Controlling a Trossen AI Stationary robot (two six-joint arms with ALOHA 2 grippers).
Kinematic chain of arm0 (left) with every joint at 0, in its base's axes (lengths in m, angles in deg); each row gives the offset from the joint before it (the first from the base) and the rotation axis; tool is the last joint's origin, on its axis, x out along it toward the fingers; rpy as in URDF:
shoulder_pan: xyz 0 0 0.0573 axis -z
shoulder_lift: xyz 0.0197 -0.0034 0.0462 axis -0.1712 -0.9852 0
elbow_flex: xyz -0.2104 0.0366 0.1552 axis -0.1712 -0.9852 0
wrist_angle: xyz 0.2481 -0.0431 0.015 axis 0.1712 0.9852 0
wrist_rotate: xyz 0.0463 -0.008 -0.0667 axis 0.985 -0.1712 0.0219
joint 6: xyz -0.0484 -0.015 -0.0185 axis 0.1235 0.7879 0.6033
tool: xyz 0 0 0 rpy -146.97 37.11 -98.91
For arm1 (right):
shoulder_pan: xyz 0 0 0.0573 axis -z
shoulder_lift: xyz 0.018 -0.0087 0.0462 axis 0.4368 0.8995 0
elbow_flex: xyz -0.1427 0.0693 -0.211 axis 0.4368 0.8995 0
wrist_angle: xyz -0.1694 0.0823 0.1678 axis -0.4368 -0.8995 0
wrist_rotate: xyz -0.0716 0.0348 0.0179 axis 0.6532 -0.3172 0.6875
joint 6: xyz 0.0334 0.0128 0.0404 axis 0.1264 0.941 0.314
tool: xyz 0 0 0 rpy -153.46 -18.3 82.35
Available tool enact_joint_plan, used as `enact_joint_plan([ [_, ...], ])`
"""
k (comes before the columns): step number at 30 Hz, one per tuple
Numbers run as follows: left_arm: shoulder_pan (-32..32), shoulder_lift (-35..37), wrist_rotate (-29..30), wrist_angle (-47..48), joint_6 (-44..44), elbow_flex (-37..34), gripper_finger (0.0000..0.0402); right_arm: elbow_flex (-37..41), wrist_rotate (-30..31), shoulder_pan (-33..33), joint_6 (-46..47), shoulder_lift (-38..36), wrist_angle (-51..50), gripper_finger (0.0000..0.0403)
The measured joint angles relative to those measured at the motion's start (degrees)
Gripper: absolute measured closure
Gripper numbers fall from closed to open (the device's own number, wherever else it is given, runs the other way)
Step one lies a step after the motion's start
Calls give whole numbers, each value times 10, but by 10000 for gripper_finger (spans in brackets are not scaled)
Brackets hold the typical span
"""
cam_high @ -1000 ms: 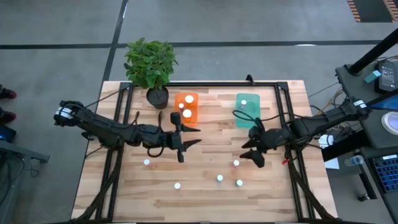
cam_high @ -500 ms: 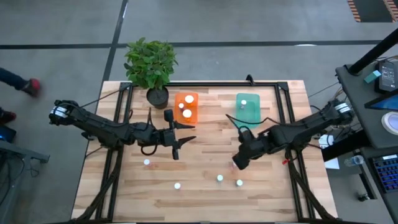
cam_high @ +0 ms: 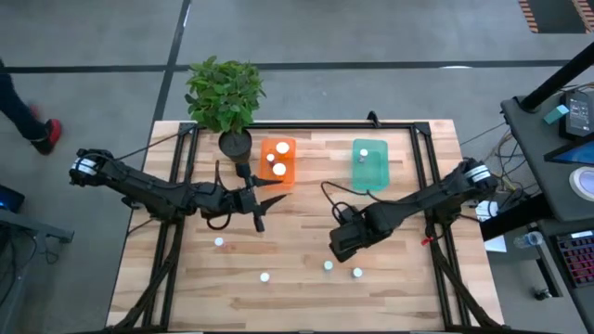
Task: Pick and place medicine bottles into bin by pill shape (circle, oval)
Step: Put the top right pink tablet bottle into the green bin
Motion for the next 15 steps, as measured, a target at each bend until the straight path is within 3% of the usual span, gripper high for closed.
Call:
enact_joint_plan([
  [15,0,42,0,-1,13,-33,244,3,3,6,-16,79,-6,156],
])
